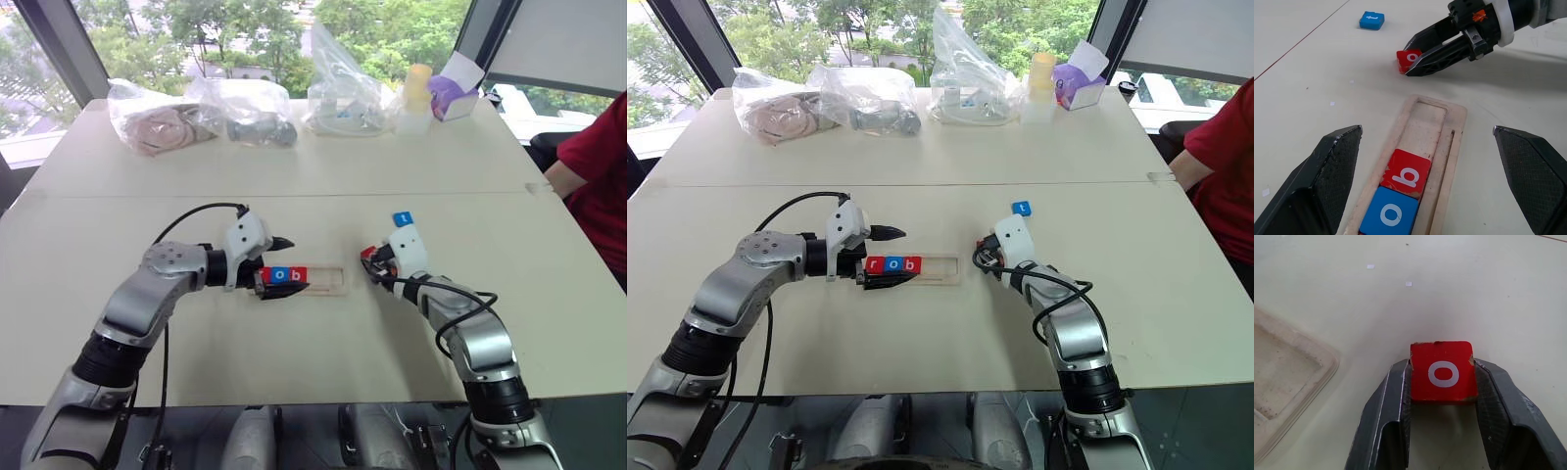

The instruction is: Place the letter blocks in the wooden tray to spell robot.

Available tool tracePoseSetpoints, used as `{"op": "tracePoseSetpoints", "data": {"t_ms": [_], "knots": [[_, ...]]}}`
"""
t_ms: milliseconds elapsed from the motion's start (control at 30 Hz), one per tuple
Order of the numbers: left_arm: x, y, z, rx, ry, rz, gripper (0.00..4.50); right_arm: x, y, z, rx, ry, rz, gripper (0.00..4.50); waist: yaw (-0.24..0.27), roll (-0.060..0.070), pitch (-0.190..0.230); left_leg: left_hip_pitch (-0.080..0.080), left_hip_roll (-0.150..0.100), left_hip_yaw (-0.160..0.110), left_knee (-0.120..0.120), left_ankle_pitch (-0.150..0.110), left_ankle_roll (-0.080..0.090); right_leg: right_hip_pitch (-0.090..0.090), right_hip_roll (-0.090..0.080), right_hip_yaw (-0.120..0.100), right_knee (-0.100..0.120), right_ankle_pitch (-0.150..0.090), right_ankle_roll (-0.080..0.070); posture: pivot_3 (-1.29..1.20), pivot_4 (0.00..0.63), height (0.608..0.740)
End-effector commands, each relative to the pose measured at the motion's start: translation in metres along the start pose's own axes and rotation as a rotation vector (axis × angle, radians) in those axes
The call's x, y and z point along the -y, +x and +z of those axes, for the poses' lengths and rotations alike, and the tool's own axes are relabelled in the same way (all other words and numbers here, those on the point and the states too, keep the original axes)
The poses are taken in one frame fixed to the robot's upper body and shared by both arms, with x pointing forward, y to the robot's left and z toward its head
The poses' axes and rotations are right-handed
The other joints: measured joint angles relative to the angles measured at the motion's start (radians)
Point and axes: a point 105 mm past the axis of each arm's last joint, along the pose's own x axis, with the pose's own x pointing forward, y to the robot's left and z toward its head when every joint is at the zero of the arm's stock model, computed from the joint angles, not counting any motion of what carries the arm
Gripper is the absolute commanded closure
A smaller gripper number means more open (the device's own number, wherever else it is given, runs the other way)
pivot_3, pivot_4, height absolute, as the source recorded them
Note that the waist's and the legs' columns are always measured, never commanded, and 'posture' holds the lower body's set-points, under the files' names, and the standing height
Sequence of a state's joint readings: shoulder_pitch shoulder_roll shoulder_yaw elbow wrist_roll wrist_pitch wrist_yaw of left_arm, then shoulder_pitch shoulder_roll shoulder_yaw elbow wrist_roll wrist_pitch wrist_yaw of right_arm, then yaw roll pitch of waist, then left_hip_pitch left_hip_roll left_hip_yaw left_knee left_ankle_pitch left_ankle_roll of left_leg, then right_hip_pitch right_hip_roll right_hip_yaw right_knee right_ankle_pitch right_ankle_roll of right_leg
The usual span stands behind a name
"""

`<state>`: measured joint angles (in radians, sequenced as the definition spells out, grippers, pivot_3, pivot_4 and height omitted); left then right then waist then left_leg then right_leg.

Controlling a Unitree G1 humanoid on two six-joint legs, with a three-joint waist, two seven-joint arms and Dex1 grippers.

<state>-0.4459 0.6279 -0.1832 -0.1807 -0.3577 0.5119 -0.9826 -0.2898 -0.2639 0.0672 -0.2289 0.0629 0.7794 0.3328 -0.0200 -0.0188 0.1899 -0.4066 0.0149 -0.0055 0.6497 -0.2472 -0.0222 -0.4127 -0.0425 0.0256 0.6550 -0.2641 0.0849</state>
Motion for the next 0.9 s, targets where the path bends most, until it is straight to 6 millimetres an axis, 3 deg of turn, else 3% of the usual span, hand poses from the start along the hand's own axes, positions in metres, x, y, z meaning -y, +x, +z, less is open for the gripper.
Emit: {"op": "tracePoseSetpoints", "data": {"t_ms": [33, 167, 333, 533, 733, 767, 900], "knots": [[0.005, -0.001, 0.016, 0.044, 0.047, -0.005, 0.0, 0.016, -0.005, 0.01, 0.036, 0.024, -0.113, 3.31, 0.001, 0.0, 0.0, 0.0, 0.0, 0.0, 0.0, 0.0, 0.0, 0.0, 0.0, 0.0, 0.0, 0.0, 0.0, 0.0, 0.15, 0.74], [0.008, -0.001, 0.026, 0.087, 0.039, -0.011, 0.0, 0.034, -0.023, 0.007, 0.052, 0.065, -0.293, 3.31, 0.008, 0.0, 0.0, -0.001, 0.0, 0.0, 0.0, 0.0, 0.0, 0.0, -0.001, 0.0, 0.0, 0.0, 0.0, 0.0, 0.15, 0.74], [0.02, 0.006, 0.03, 0.071, 0.082, -0.084, 0.0, 0.036, -0.042, -0.008, 0.01, 0.251, -0.419, 3.31, 0.003, 0.0, 0.0, -0.001, 0.0, -0.001, -0.001, 0.0, 0.0, -0.001, -0.002, 0.0, 0.0, -0.001, 0.001, 0.0, 0.15, 0.74], [0.022, 0.023, 0.033, 0.09, 0.124, -0.117, 0.0, 0.03, -0.039, -0.022, -0.031, 0.37, -0.48, 3.31, 0.003, 0.0, 0.0, -0.001, 0.0, -0.001, -0.001, 0.0, 0.0, 0.0, 0.0, 0.0, 0.0, -0.001, 0.001, 0.0, 0.15, 0.74], [0.018, 0.023, 0.032, 0.087, 0.127, -0.119, 0.0, 0.027, -0.037, -0.023, -0.041, 0.348, -0.448, 0.38, 0.001, 0.0, 0.0, 0.0, 0.0, -0.001, -0.001, 0.0, 0.0, 0.0, 0.0, 0.0, 0.0, -0.001, 0.001, 0.0, 0.15, 0.74], [0.016, 0.02, 0.033, 0.089, 0.123, -0.113, 0.0, 0.031, -0.04, -0.017, -0.01, 0.33, -0.446, 0.12, 0.002, 0.0, 0.0, 0.0, 0.0, -0.001, -0.001, 0.0, 0.0, 0.0, 0.0, 0.0, 0.0, -0.001, 0.001, 0.0, 0.15, 0.74], [0.005, 0.003, 0.034, 0.086, 0.096, -0.08, 0.0, 0.051, -0.052, 0.027, 0.219, 0.082, -0.336, 0.12, 0.003, 0.001, 0.001, -0.001, -0.001, 0.0, 0.0, 0.0, 0.0, 0.0, -0.002, 0.0, -0.003, -0.001, 0.001, 0.0, 0.15, 0.74]]}}
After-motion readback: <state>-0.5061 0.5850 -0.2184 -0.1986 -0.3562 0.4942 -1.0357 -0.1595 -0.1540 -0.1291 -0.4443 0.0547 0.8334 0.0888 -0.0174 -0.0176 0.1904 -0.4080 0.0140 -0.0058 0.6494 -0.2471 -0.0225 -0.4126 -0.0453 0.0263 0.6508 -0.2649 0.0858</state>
